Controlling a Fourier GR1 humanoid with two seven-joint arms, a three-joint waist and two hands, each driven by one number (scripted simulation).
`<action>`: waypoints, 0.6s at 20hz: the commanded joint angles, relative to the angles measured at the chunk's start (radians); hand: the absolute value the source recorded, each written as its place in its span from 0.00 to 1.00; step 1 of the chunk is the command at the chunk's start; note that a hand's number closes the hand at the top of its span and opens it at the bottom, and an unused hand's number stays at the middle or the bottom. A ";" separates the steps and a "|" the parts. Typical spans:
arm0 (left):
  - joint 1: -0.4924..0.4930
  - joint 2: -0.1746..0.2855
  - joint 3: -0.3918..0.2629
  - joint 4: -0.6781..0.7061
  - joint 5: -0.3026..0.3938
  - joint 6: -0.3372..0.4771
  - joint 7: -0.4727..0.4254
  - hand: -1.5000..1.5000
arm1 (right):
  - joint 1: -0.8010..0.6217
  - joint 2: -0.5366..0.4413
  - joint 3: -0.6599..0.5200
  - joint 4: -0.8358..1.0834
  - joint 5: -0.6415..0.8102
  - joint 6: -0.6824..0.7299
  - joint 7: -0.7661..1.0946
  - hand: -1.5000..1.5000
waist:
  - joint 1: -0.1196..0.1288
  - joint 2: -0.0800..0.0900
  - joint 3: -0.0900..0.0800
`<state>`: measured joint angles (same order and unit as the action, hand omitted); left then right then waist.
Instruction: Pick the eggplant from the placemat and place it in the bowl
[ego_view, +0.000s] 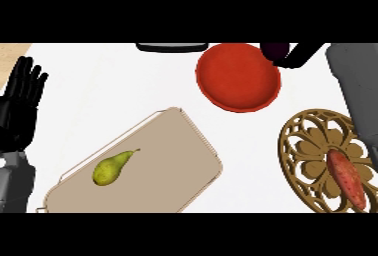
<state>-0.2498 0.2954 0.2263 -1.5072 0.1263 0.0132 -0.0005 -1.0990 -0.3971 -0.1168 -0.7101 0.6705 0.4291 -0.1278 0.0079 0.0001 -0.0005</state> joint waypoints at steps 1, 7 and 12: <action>-0.048 -0.025 -0.027 0.031 -0.028 0.025 -0.007 0.50 | 0.032 0.030 0.043 0.091 0.088 -0.149 -0.042 1.00 | 0.012 0.010 0.001; -0.050 -0.014 0.003 0.051 -0.016 0.017 -0.039 0.50 | 0.042 0.116 0.012 0.209 0.109 -0.281 0.094 1.00 | 0.015 0.009 0.001; -0.026 -0.006 -0.014 0.011 -0.011 -0.011 -0.017 0.50 | -0.009 0.169 -0.085 0.339 0.022 -0.306 0.067 0.00 | 0.038 0.015 0.002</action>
<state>-0.2873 0.2866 0.2195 -1.4743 0.1209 0.0083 -0.0172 -1.0810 -0.2608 -0.1425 -0.4528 0.7395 0.1491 -0.0601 0.0331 0.0121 0.0007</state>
